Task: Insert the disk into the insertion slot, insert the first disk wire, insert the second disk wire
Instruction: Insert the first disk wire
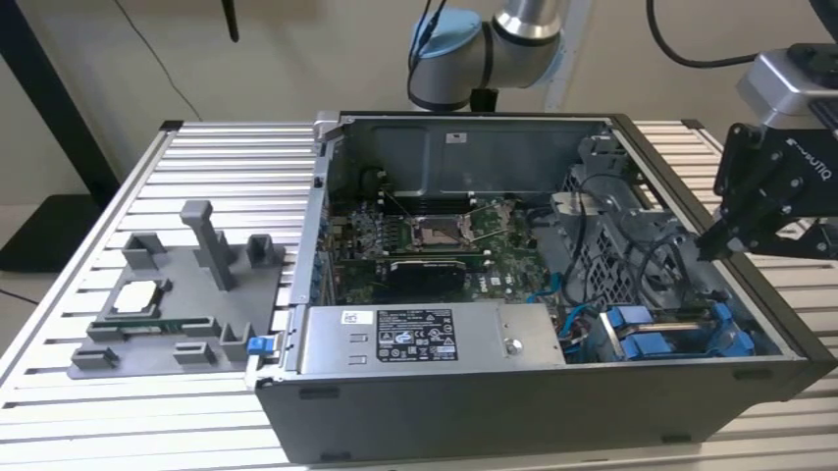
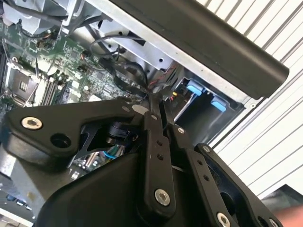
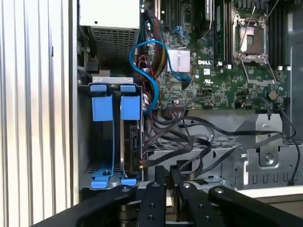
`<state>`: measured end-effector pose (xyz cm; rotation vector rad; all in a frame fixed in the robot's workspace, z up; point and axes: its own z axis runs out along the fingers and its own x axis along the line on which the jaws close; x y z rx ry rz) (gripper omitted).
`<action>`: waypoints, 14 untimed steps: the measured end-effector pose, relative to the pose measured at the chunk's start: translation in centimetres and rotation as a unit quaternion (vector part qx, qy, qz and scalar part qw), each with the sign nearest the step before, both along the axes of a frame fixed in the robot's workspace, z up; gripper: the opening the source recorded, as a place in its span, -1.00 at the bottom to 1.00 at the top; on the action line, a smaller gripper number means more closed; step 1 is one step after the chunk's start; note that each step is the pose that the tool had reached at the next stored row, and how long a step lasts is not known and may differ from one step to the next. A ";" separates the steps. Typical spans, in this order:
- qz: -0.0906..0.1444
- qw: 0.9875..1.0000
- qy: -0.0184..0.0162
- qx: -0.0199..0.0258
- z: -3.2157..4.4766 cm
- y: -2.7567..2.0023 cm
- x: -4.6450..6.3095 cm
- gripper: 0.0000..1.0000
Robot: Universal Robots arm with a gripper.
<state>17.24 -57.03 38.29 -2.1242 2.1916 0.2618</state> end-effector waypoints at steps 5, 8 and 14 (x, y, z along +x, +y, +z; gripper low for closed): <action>0.000 1.000 0.000 0.000 0.24 -0.02 -1.5 -1.00; 0.000 1.000 0.000 0.000 0.35 -0.07 -2.8 -1.00; 0.000 1.000 -0.002 0.000 0.45 -0.53 -4.7 -1.00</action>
